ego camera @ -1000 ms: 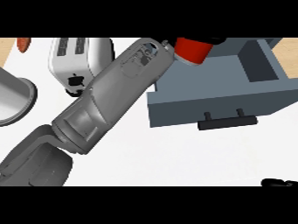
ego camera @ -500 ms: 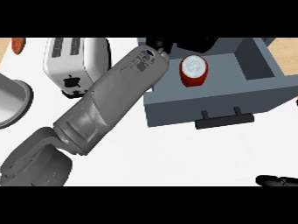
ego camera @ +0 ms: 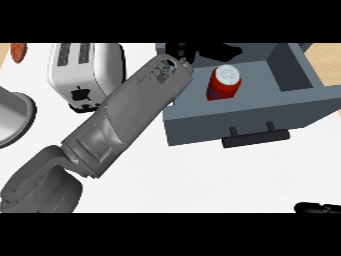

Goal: Pick up the can, place it into the drawer and close the drawer

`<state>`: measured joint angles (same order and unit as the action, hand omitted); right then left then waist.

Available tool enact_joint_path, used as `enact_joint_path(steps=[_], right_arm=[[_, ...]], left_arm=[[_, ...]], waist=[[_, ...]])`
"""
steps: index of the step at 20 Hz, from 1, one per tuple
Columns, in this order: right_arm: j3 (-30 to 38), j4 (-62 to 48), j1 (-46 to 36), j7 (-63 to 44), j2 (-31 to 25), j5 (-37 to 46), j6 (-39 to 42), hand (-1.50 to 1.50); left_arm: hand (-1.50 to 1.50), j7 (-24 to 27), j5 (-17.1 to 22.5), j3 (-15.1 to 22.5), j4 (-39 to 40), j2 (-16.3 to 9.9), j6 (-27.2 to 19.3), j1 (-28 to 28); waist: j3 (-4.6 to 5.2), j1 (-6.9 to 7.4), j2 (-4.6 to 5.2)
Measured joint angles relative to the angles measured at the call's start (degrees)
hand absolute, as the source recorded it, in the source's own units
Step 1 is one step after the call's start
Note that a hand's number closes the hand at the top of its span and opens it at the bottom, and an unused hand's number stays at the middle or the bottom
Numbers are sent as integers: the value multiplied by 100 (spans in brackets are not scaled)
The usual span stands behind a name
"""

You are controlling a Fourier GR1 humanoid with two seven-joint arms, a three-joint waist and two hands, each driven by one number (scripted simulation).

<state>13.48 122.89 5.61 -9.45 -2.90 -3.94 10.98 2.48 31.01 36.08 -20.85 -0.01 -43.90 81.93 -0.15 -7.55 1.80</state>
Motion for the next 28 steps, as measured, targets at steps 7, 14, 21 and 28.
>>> enact_joint_path(steps=[7,14,21,28], right_arm=[[53,219,-98,229,-366,549,52,-150],[-278,524,-96,543,-622,1444,107,-150],[-721,406,-348,744,-921,2744,-12,-150],[-1424,-259,-685,805,-1133,4419,-316,-150]], left_arm=[[-150,130,328,-14,-153,1,-181,-112],[-150,278,690,-87,-306,1,-216,-110],[-150,533,923,-138,-397,0,-337,-75],[-150,418,959,-128,-418,1,-414,116]], waist=[[4,46,-9],[7,120,-27],[11,309,-54],[13,552,-103]])
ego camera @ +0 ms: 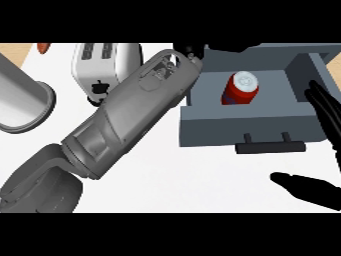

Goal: Pick up the can, place it into the drawer and close the drawer

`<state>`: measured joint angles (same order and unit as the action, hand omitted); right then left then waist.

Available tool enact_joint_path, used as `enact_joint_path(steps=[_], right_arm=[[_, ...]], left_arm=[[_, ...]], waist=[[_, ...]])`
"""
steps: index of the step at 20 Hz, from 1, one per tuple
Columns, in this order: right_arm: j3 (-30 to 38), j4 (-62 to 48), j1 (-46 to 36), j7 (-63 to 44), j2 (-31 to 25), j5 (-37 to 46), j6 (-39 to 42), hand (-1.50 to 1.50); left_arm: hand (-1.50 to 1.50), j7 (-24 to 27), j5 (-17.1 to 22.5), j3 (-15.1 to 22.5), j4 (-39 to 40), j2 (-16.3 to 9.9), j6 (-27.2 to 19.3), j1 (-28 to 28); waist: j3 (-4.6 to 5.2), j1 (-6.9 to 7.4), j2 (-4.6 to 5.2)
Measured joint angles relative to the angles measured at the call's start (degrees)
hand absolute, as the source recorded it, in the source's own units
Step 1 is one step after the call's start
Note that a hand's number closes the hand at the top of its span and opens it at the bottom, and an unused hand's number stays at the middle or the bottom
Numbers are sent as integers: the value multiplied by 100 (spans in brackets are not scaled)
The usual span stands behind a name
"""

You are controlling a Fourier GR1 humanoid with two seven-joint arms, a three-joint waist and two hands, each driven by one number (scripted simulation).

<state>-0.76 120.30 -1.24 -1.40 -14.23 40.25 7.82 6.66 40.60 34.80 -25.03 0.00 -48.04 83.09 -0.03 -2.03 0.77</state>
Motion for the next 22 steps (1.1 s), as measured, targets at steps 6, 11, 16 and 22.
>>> enact_joint_path(steps=[6,11,16,22], right_arm=[[-530,-1021,-244,60,34,1259,-475,-150],[-476,-2166,-523,310,216,1703,-1218,-150],[-368,-3220,-1050,389,449,2049,-1855,-150],[-69,-4395,-1703,633,446,2266,-2480,-150]], left_arm=[[-150,-213,-65,-4,-197,-74,-33,-30],[-150,-583,-223,17,-602,-401,45,-155],[-150,-946,-437,92,-1178,-805,62,-453],[-150,-1433,-602,142,-2020,-1411,131,-777]], waist=[[0,176,-48],[-1,292,-81],[24,347,-117],[83,439,-173]])
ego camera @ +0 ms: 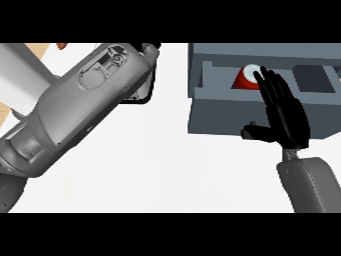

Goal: Pick up the can, place it into the drawer and close the drawer

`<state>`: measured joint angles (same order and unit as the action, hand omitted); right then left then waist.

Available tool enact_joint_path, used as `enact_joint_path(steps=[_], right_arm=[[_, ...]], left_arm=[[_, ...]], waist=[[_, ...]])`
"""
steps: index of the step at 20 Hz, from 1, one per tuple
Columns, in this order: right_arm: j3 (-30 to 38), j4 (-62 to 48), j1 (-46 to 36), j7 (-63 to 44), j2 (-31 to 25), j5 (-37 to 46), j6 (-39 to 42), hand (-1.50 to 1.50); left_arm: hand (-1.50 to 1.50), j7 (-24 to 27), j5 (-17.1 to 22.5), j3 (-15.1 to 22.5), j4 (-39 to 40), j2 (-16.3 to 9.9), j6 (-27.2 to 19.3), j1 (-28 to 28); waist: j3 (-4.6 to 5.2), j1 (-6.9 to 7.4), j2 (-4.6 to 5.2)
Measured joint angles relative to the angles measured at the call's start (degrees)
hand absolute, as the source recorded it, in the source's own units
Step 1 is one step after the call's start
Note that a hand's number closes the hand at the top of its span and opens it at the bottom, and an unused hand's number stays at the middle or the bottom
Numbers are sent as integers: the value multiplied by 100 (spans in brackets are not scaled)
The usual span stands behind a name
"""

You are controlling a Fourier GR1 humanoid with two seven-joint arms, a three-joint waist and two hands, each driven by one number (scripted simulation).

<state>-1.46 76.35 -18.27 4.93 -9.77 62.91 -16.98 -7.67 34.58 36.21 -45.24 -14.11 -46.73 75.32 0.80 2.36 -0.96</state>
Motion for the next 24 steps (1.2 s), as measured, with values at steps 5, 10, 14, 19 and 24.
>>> enact_joint_path(steps=[5,10,14,19,24], right_arm=[[189,-938,-542,154,-11,273,-584,-150],[396,-1853,-1139,136,-8,540,-1111,-150],[639,-2607,-1654,171,-7,563,-1527,-150],[821,-3291,-2026,245,36,604,-2165,-150],[961,-3741,-2301,170,86,654,-2695,-150]], left_arm=[[-150,-331,-119,30,-531,-419,57,-223],[-150,-590,-192,26,-997,-720,105,-494],[-150,-726,-238,8,-1367,-952,133,-792],[-150,-795,-358,37,-1791,-1096,85,-1156],[-150,-791,-417,26,-2193,-1238,102,-1572]], waist=[[34,44,-17],[35,63,-4],[12,93,28],[1,88,6],[-16,84,-1]])
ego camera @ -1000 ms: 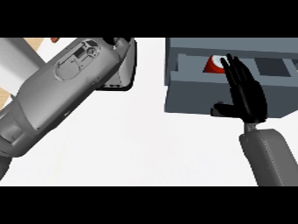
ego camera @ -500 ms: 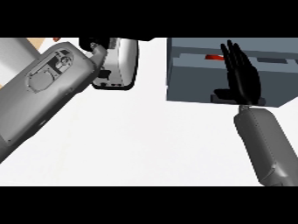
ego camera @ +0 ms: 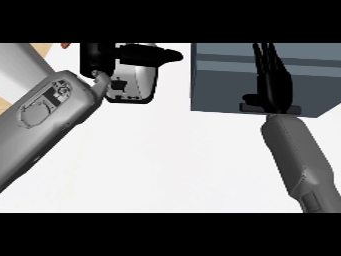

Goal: Pick up the can, place it into the drawer and close the drawer

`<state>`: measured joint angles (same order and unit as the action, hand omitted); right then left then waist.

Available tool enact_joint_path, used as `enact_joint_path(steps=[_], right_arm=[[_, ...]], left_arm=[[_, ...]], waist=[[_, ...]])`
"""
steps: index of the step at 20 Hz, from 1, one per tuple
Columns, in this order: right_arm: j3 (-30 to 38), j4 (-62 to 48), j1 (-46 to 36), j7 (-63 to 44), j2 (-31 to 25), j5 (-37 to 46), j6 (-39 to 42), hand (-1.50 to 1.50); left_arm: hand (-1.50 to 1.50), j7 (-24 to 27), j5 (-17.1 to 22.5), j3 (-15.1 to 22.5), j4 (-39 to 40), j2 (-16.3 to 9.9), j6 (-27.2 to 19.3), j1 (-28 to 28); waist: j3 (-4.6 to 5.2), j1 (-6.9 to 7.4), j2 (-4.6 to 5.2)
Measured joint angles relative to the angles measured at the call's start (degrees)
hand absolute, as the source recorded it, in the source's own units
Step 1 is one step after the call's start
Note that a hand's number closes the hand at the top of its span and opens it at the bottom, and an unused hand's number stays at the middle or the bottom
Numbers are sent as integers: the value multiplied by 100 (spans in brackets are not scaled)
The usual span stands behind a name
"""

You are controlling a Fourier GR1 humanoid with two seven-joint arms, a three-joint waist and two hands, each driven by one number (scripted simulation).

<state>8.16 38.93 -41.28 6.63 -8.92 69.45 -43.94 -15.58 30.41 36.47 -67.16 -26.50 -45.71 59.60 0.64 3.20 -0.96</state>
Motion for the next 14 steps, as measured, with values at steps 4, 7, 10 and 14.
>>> enact_joint_path(steps=[4,7,10,14], right_arm=[[134,-738,-721,-140,-76,51,158,-150],[247,-1216,-1203,-178,-197,50,294,-150],[335,-1584,-1476,-152,-257,42,276,-150],[437,-1967,-1723,-122,-327,12,285,-150]], left_arm=[[-150,-15,-52,-37,-217,-108,39,-174],[-150,40,-78,-64,-429,-208,113,-428],[-150,56,-113,-85,-602,-293,171,-615],[-150,44,-199,-89,-866,-388,156,-826]], waist=[[-40,108,123],[-52,151,173],[-55,157,194],[-59,170,200]])
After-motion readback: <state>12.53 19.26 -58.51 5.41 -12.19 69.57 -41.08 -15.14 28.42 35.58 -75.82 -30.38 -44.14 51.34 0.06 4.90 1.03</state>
